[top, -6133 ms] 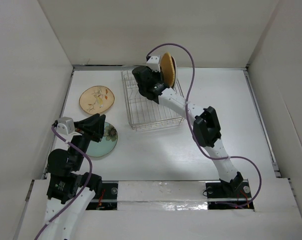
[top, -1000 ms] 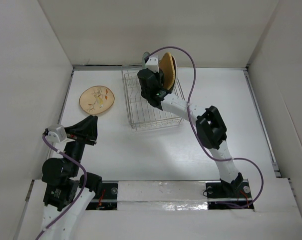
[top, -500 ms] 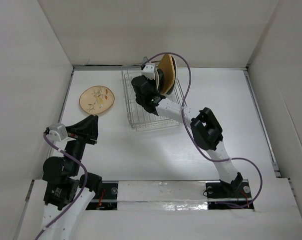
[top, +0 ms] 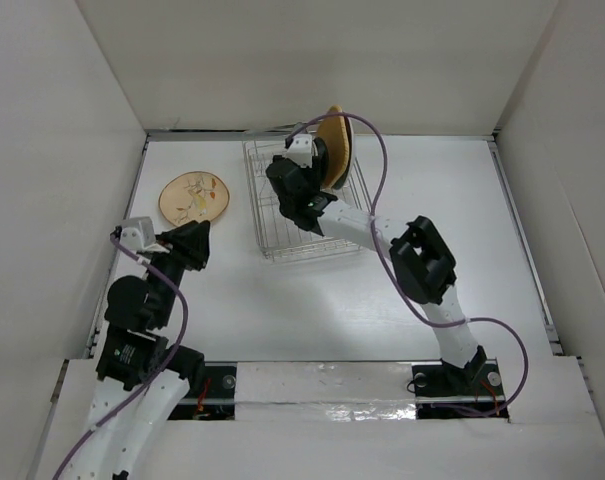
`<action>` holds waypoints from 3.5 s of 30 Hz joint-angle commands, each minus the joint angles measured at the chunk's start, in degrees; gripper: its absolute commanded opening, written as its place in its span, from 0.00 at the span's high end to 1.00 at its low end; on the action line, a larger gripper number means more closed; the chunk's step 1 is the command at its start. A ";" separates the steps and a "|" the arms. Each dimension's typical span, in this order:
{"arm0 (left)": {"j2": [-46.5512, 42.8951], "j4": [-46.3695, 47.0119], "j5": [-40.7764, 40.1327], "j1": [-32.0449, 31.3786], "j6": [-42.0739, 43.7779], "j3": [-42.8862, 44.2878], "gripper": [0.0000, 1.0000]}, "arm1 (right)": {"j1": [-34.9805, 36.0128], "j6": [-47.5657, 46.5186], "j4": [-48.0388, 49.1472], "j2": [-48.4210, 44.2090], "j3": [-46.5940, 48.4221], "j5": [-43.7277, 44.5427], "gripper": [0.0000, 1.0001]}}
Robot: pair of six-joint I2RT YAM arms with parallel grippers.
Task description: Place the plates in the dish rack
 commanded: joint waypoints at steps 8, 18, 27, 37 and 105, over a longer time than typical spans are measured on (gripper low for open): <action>25.28 2.52 1.73 2.98 -12.71 9.04 0.63 | 2.17 1.52 8.39 -33.52 -22.87 -21.36 0.39; 43.93 17.11 17.82 28.89 -23.71 2.11 1.00 | 3.23 5.65 15.27 -52.54 -45.58 -29.28 0.92; 62.91 15.18 16.50 38.66 -18.53 8.59 0.44 | 3.23 5.65 16.76 -58.35 -52.01 -32.53 0.77; 80.04 21.23 23.27 40.60 -21.85 12.99 0.52 | 2.71 4.86 17.81 -60.20 -54.03 -34.03 0.69; 37.87 52.63 51.49 38.84 -44.01 -10.91 1.00 | -9.34 24.46 20.88 -9.04 -5.60 -83.42 0.96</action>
